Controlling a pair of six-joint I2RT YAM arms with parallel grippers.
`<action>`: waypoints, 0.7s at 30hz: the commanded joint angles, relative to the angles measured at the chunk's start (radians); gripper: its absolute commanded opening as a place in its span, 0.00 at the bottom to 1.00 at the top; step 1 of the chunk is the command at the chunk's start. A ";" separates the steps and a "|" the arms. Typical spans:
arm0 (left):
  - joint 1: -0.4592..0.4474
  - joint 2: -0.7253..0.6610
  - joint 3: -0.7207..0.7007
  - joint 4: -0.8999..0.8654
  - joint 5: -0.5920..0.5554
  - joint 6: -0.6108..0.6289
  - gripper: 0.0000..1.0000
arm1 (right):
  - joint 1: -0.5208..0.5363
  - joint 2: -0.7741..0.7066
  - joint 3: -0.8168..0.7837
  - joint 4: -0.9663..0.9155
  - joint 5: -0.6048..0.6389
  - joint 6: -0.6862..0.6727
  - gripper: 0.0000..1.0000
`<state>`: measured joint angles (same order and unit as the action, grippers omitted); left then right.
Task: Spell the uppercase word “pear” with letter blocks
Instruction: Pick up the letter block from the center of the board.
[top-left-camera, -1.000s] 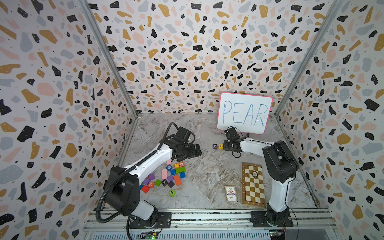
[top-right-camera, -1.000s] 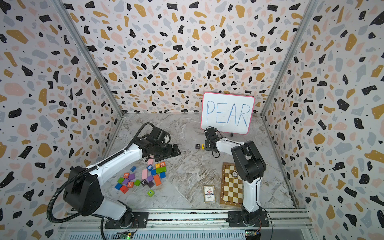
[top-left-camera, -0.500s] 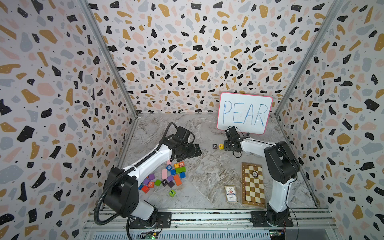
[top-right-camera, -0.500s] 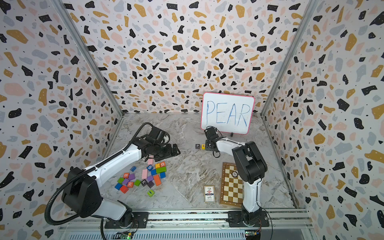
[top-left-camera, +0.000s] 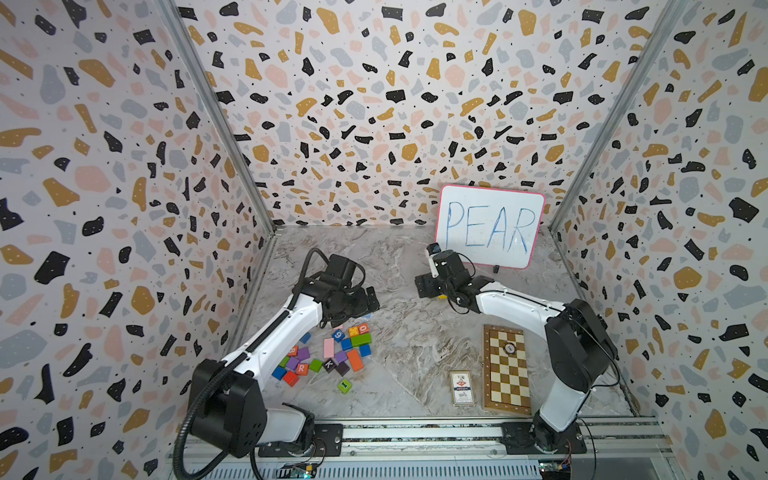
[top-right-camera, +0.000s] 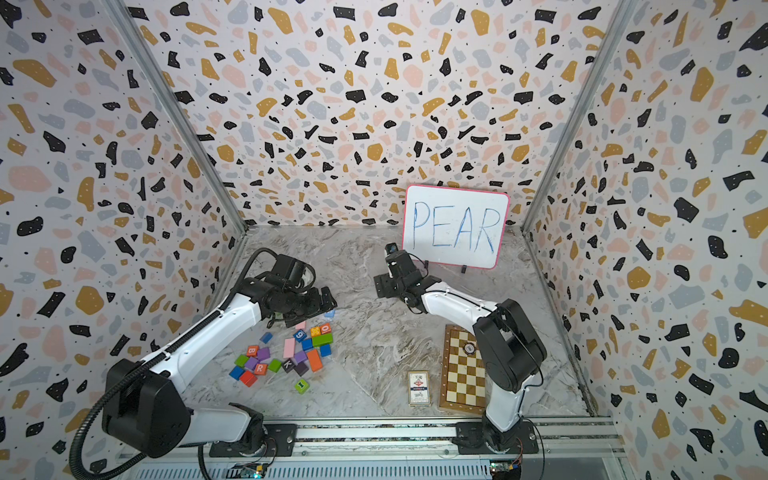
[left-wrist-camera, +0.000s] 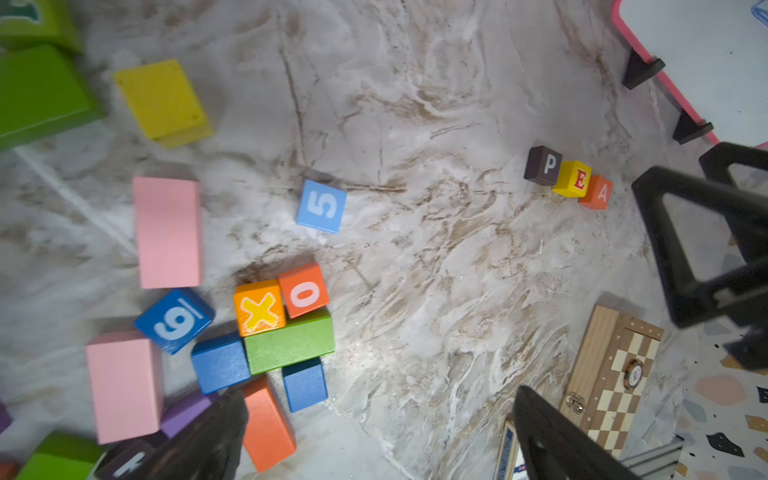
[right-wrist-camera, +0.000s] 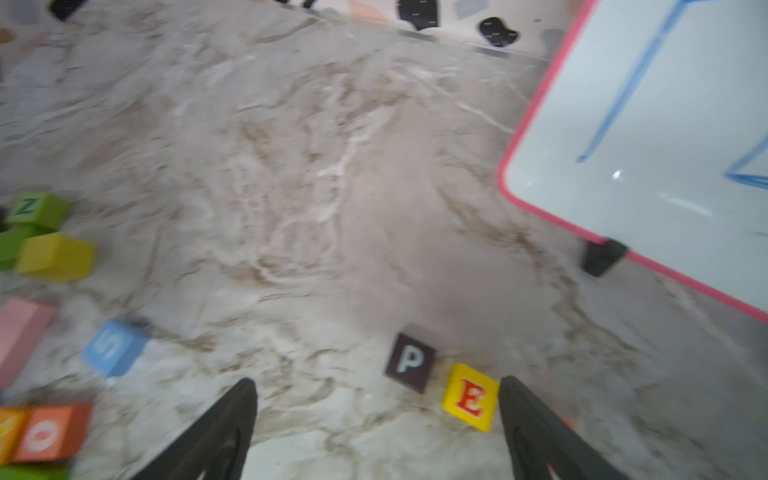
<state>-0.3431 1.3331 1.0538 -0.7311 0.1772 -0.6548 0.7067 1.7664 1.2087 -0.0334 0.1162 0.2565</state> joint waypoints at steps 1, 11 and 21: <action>0.057 -0.077 -0.039 -0.090 -0.058 0.029 0.99 | 0.061 -0.049 -0.021 0.040 -0.098 -0.059 0.99; 0.358 -0.260 -0.263 -0.195 -0.159 -0.056 0.84 | 0.225 -0.052 -0.030 0.049 -0.212 -0.092 0.99; 0.499 -0.214 -0.357 -0.124 -0.162 -0.172 0.68 | 0.254 -0.067 -0.075 0.066 -0.278 -0.069 1.00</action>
<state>0.1242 1.0954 0.7296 -0.8719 0.0166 -0.7731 0.9642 1.7473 1.1469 0.0238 -0.1356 0.1825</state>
